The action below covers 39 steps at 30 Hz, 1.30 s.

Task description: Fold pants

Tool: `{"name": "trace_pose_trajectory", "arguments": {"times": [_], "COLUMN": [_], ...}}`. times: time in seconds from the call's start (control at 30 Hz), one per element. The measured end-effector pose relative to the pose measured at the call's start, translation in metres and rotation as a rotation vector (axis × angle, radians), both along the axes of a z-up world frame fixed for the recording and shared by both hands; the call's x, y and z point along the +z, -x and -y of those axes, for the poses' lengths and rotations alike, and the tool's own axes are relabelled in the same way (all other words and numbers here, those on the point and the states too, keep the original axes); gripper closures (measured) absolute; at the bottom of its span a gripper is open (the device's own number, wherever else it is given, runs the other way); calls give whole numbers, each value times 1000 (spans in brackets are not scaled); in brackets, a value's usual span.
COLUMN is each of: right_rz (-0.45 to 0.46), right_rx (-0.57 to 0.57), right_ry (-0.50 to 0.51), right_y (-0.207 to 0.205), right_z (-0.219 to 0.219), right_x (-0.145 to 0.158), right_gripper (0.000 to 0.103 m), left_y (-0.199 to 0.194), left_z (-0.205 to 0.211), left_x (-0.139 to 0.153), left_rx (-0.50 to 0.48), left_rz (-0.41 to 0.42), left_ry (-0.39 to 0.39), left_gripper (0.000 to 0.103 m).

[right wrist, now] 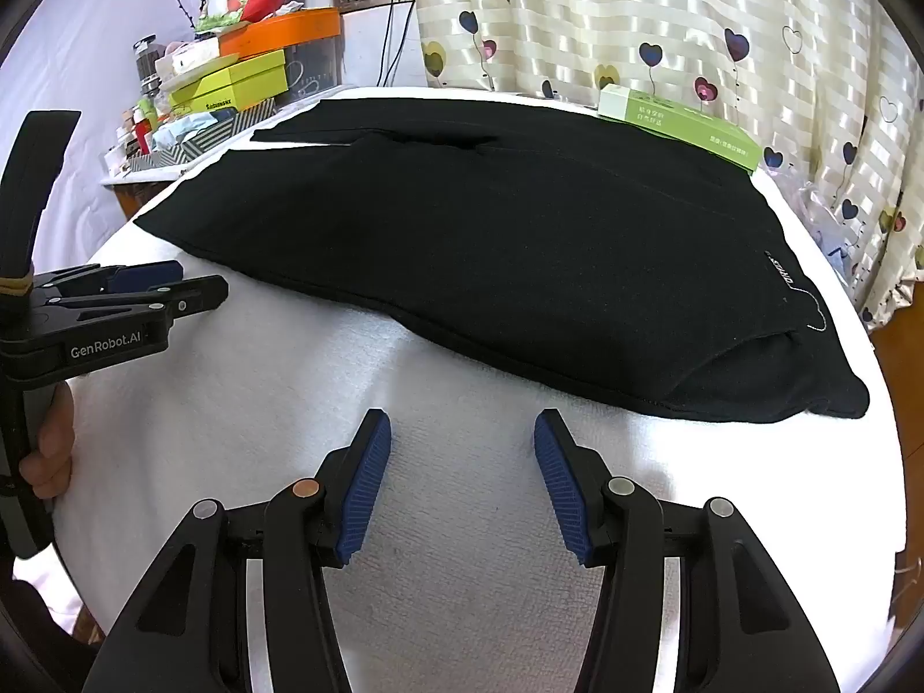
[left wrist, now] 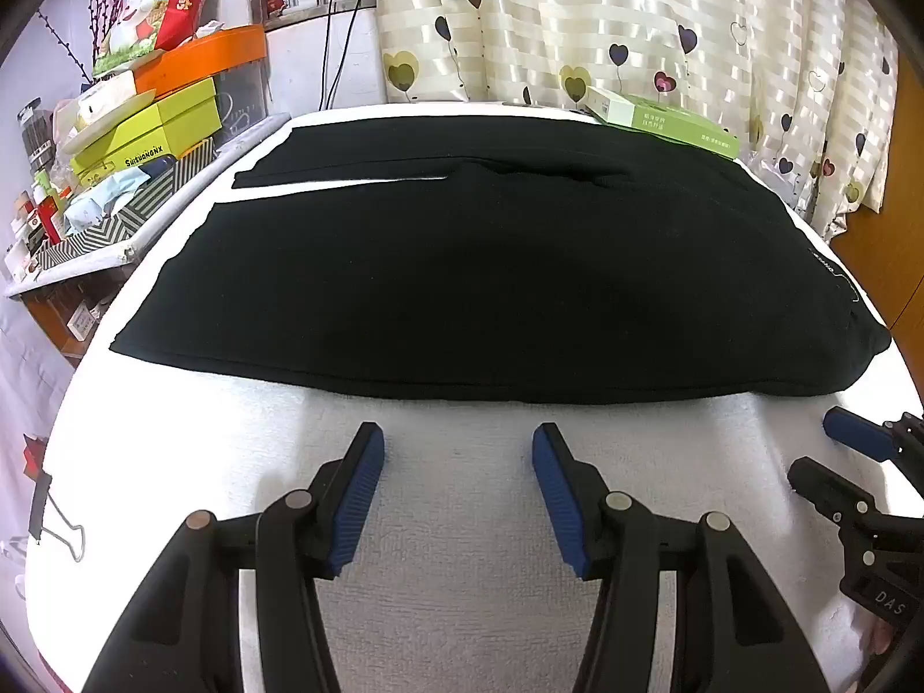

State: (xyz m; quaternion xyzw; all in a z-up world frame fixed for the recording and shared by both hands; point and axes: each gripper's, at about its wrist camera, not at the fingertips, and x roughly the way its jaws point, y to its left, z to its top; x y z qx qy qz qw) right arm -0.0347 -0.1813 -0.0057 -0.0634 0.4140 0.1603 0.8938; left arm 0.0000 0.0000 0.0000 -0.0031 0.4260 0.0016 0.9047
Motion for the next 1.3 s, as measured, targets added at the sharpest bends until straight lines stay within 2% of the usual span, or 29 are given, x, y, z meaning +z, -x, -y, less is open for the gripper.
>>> {"name": "trace_pose_trajectory", "arguments": {"times": [1.3], "right_rz": [0], "right_rx": [0], "right_ry": [-2], "right_y": [1], "right_z": [-1], "right_x": [0], "right_gripper": [50], "left_y": [2], "left_z": [-3], "left_x": [1], "left_rx": [1], "left_rz": [0], "left_ry": [-14], "left_gripper": [46]}}
